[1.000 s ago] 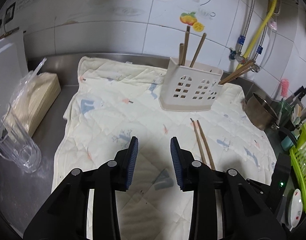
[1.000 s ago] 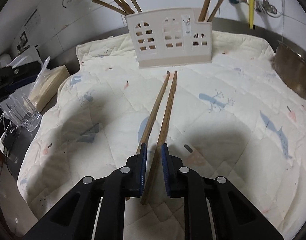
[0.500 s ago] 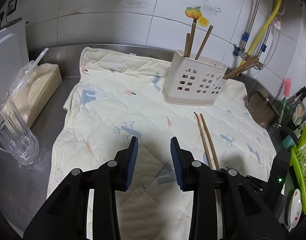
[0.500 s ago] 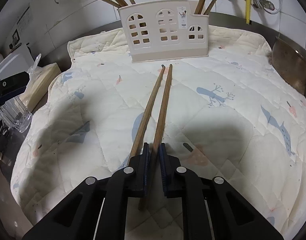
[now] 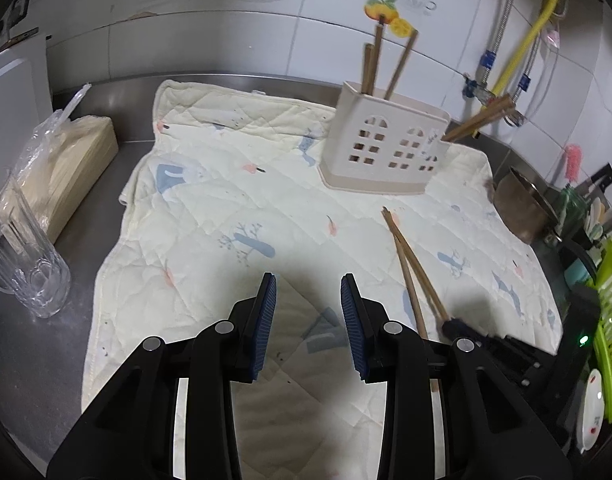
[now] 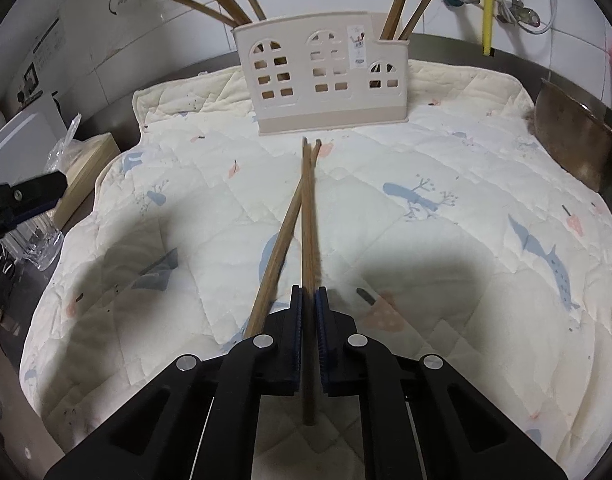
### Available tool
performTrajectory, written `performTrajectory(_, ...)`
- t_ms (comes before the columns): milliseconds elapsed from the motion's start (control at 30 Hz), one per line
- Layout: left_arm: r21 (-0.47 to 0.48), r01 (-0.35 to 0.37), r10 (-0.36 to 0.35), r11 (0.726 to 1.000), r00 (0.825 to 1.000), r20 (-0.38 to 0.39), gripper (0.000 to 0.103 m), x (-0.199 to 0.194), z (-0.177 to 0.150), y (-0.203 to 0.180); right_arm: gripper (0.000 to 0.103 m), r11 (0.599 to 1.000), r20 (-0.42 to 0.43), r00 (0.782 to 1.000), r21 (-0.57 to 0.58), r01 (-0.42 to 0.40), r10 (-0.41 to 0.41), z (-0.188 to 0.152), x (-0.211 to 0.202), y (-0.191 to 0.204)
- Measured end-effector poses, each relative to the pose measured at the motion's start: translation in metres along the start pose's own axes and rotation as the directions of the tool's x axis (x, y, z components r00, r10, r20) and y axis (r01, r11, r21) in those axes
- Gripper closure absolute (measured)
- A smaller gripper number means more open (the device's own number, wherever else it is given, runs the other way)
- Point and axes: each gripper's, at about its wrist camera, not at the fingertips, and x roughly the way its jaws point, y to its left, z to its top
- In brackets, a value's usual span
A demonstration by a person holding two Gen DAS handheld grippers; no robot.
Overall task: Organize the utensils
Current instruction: 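Lower both open tools over the last two chopsticks on the mat, then close the left tool on a chopstick while the right tool grasps the last one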
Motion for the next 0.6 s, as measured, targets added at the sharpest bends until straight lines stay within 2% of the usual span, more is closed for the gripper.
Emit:
performTrajectory(167,0.028,0.026,-0.025,0.999,0.999,-0.025,0.069,0.005,-0.009,-0.015,0.096,1.0,0.059,0.998,0.01,0.0,0.0,0.005,-0.023,-0.01)
performTrajectory(367,0.093,0.098,-0.092,0.991,0.993,-0.074,0.069,0.018,-0.025,-0.046,0.097,1.0,0.14,0.99,0.017,0.006,-0.008,0.013,-0.055,-0.025)
performTrajectory(567,0.134,0.187,-0.168,0.973,0.976,-0.137,0.07,0.036,-0.047,-0.078,0.097,1.0,0.241,0.97,0.017,0.013,-0.017,0.024,-0.09,-0.033)
performTrajectory(600,0.135,0.194,-0.174,0.972,0.974,-0.143,0.073,0.038,-0.049,-0.08,0.097,1.0,0.252,0.968,0.017,0.01,-0.014,0.025,-0.094,-0.034)
